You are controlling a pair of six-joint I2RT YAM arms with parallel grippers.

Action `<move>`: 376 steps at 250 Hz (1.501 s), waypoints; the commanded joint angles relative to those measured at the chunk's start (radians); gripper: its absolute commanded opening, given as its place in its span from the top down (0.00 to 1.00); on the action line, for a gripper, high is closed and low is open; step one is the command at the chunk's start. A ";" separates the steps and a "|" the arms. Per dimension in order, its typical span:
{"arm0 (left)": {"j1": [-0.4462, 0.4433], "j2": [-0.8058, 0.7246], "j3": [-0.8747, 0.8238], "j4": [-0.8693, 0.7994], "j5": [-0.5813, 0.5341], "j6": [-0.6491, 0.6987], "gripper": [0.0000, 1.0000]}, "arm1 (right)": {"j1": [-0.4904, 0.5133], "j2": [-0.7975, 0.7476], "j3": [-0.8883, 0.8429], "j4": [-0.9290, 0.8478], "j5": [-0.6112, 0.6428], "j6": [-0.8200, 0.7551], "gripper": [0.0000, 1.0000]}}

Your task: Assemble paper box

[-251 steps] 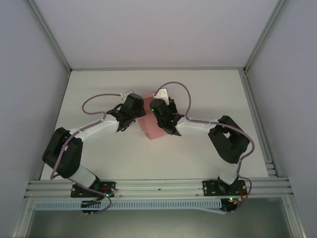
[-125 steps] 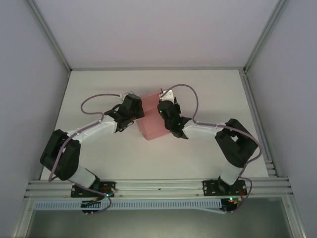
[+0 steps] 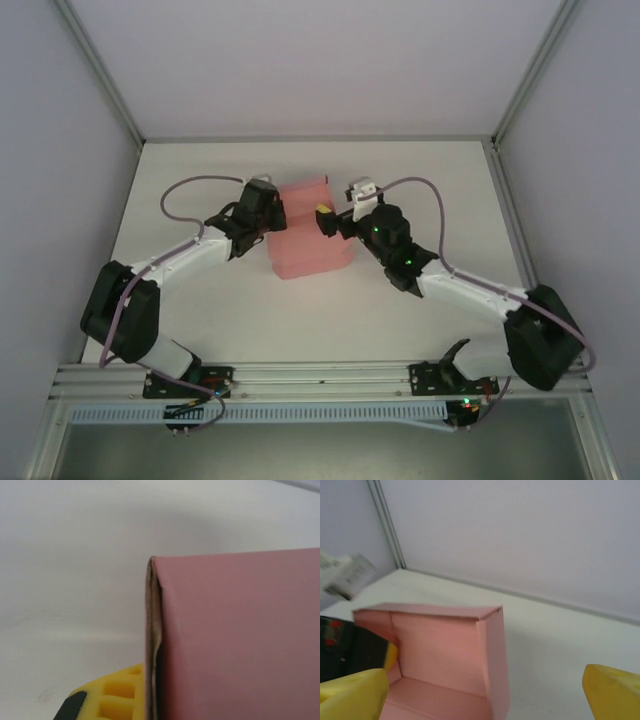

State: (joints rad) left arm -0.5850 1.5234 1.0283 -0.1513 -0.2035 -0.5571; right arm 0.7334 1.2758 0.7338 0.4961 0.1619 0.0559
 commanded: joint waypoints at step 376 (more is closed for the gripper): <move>-0.379 0.553 0.579 -0.423 -0.319 1.803 0.36 | -0.239 -0.578 -0.117 -0.789 0.215 0.231 0.00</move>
State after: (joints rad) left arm -0.9596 2.1246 1.5368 -0.5125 -0.5907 1.3148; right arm 0.5018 0.7013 0.6205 -0.2871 0.3744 0.2672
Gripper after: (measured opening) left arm 0.583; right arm 0.996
